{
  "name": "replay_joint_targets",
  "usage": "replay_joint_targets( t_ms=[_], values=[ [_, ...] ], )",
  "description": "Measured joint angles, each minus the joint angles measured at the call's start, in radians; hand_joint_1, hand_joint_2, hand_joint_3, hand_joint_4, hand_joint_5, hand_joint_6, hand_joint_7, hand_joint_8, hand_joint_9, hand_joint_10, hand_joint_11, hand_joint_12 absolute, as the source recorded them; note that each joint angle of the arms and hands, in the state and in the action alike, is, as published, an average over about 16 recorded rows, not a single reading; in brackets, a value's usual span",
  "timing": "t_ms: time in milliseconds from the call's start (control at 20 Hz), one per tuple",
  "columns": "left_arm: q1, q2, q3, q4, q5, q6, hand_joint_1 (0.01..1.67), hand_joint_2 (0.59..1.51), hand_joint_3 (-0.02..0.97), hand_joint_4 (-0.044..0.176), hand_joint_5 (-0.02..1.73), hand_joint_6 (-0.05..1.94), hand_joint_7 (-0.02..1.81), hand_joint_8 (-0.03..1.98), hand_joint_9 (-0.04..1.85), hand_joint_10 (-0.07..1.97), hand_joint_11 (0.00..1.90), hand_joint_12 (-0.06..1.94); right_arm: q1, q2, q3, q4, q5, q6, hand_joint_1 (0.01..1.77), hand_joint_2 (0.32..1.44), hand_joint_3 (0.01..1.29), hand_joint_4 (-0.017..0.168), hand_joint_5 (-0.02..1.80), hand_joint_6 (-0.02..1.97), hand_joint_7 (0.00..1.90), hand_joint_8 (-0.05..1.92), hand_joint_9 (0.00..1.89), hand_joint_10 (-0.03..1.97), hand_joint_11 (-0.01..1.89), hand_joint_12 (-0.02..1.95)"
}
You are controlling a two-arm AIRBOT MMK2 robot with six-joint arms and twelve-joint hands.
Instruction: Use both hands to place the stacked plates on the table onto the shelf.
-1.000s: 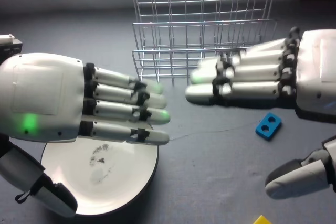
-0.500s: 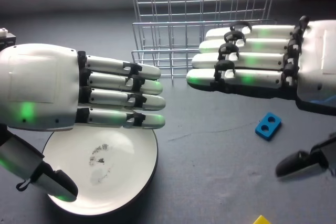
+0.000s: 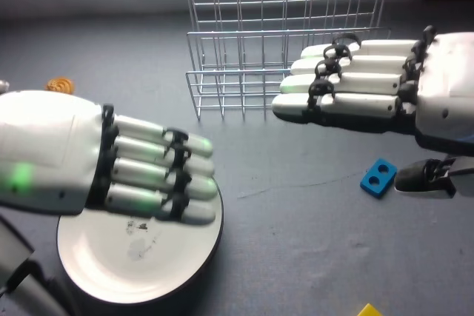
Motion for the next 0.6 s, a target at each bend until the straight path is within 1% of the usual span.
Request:
replay_joint_targets(
  t_ms=[150,300,400,600],
  values=[
    [0.002,0.004,-0.003,0.031,-0.013,-0.064,0.02,1.037,0.028,-0.002,0.02,-0.01,0.02,-0.01,0.01,0.01,0.02,-0.01,0.002,-0.002,0.001,-0.012,-0.019,0.004,1.37,0.99,0.02,-0.003,0.02,0.02,0.02,0.01,0.01,0.01,0.02,-0.01],
    [0.001,0.008,-0.008,0.058,-0.015,-0.121,0.02,1.038,0.026,-0.002,0.02,-0.01,0.02,-0.01,0.01,0.01,0.02,-0.01,0.003,-0.004,0.001,-0.028,-0.032,0.004,1.38,0.99,0.02,-0.003,0.02,0.02,0.02,0.01,0.01,0.01,0.02,-0.01],
    [-0.004,0.011,-0.011,0.062,-0.012,-0.135,0.02,1.037,0.024,-0.002,0.02,-0.01,0.02,-0.01,0.01,0.01,0.02,-0.01,0.003,-0.006,0.001,-0.039,-0.039,0.004,1.38,0.99,0.02,-0.003,0.02,0.02,0.02,0.01,0.01,0.01,0.02,-0.01],
    [-0.013,0.012,-0.011,0.050,0.011,-0.135,0.02,1.038,0.021,-0.002,0.02,-0.01,0.02,-0.01,0.02,0.01,0.02,-0.01,0.003,-0.009,0.001,-0.056,-0.045,0.005,1.37,1.00,0.02,-0.002,0.02,0.02,0.02,0.01,0.01,0.01,0.02,-0.01]
  ],
)
